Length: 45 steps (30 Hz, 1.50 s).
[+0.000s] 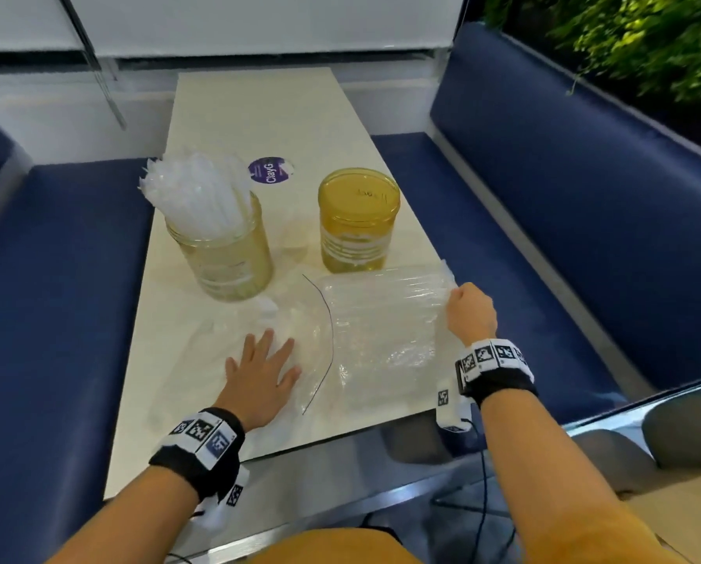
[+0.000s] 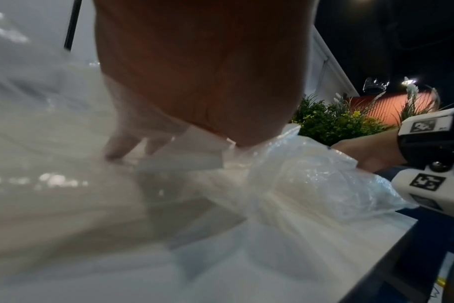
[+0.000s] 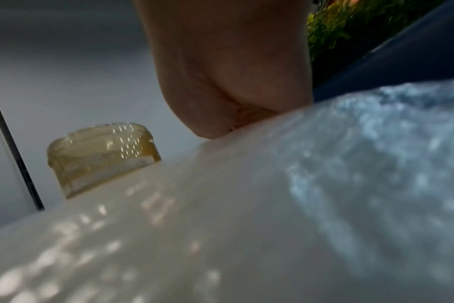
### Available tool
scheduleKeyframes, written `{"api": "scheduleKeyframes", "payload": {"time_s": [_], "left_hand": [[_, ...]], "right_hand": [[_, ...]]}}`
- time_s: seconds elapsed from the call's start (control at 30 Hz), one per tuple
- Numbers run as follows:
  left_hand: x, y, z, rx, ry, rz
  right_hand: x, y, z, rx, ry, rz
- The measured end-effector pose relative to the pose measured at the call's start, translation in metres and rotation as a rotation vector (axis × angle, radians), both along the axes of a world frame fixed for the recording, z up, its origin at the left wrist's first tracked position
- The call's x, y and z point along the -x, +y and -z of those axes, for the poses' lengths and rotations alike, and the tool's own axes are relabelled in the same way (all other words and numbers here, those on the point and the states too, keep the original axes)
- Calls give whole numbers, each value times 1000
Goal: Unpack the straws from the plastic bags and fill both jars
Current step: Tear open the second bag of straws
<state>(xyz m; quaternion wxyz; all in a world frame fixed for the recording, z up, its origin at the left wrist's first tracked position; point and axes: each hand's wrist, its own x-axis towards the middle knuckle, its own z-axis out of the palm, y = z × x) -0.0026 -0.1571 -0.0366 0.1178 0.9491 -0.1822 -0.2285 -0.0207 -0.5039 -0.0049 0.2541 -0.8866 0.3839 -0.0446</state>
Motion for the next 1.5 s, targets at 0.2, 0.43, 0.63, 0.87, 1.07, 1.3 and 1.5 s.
{"api": "scheduleKeyframes", "payload": {"time_s": [0.2,0.43,0.63,0.87,1.07,1.3,1.5], "left_hand": [[0,-22,-4,-79,-91,-28],[-10,-59,-22,-83,-12,46],[0,-34,-72,394,-142,-127],[15,29,-159,691,-804,-398],[-19,42,-197,529,-1093,-116],[-48,36,-194,189,-713,108],[-61,25,-207,156,-682,95]], "right_hand": [[13,-21,-77,154,-345,-113],[-1,11,-205,362,-668,-435],[-37,85,-231,478,-643,-816],[-64,158,-200,658,-569,-1127],[-58,191,-136,619,-613,-1165],[-49,179,-146,297,-664,-1044],[-60,159,-170,384,-315,-1047]]}}
